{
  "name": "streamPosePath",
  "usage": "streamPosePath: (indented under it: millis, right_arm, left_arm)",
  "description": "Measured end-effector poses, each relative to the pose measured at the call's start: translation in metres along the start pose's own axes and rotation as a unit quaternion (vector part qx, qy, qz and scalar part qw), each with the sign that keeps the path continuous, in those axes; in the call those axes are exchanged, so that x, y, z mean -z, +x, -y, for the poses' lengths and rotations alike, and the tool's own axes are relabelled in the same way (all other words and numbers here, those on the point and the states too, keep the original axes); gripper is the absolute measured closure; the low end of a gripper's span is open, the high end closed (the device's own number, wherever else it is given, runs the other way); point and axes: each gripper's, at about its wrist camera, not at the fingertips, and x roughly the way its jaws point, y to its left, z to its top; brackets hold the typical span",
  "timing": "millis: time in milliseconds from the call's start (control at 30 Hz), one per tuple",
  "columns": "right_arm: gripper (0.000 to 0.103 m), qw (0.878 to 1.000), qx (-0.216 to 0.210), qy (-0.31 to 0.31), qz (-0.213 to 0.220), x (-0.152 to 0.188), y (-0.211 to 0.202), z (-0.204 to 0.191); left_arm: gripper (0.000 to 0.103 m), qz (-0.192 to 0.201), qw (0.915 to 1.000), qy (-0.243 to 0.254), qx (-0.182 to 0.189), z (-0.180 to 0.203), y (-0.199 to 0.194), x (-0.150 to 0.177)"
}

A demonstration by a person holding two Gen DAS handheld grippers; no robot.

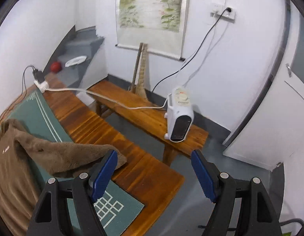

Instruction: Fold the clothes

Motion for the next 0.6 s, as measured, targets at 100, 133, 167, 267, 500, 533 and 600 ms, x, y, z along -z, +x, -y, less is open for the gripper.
streamPosePath:
  millis: [100,133,167,267,500,533,600]
  right_arm:
    - [0.024,0.994,-0.061,-0.087,0.012,0.018,-0.021,-0.041]
    - [0.024,0.988,-0.094,-0.122,0.012,0.028,-0.03,-0.062]
    - [0.024,0.983,-0.115,-0.146,0.013,0.036,-0.038,-0.078]
    - [0.024,0.949,-0.216,-0.231,0.003,0.075,-0.07,-0.141]
    - [0.024,0.724,-0.469,-0.501,-0.069,0.199,-0.166,-0.257]
    - [0.024,0.707,-0.474,-0.521,-0.066,0.209,-0.172,-0.262]
    - [0.024,0.671,-0.483,-0.559,-0.06,0.229,-0.184,-0.271]
  left_arm:
    - [0.033,0.002,1.0,0.003,0.003,-0.003,-0.005,0.004]
    - [0.033,0.002,1.0,0.005,0.005,-0.006,-0.008,0.006]
    - [0.033,0.003,1.0,0.007,0.006,-0.009,-0.011,0.009]
    - [0.033,0.003,0.9999,0.002,0.012,-0.012,-0.013,0.009]
    - [0.033,0.005,0.9993,-0.03,0.022,-0.022,-0.017,0.008]
    - [0.033,0.006,0.9991,-0.036,0.022,-0.024,-0.018,0.008]
    - [0.033,0.007,0.9987,-0.047,0.019,-0.026,-0.02,0.008]
